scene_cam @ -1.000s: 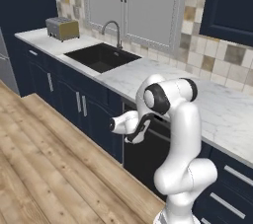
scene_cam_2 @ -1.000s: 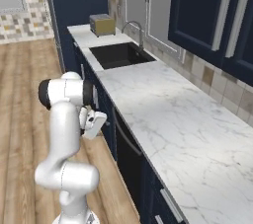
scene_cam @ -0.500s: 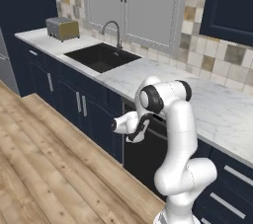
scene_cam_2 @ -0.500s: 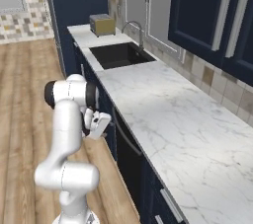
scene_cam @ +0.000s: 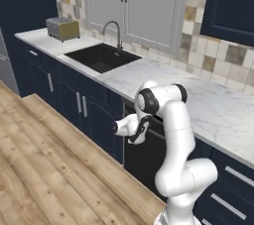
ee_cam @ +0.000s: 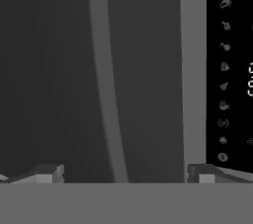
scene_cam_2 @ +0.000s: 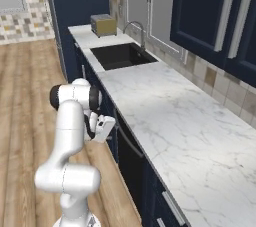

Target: Open the dishwasher door and pull out the top rack.

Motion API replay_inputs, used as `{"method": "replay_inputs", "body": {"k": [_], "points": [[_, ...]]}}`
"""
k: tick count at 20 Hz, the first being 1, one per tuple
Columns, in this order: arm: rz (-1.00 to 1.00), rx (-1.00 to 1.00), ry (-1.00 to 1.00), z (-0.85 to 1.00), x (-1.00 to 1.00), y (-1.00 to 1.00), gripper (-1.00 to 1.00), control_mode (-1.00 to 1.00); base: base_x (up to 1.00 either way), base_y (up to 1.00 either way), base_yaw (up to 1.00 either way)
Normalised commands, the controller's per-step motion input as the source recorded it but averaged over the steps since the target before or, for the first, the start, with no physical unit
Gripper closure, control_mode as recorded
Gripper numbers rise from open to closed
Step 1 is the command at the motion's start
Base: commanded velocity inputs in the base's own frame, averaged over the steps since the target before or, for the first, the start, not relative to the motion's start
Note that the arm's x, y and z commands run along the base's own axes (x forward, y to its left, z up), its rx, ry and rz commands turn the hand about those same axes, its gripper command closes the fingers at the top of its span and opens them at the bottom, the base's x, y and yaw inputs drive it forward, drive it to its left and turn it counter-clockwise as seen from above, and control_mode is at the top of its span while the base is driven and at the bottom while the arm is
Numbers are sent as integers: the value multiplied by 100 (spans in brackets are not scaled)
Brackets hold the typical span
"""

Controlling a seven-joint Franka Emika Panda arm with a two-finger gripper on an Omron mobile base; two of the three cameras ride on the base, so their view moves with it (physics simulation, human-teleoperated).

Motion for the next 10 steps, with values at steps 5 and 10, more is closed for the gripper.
{"method": "replay_inputs", "body": {"k": [5,10], "points": [[0,-3,0,-19,20,-12,-100,-100,0,0,0],[0,-3,0,-17,20,-10,-100,-100,0,0,0]]}}
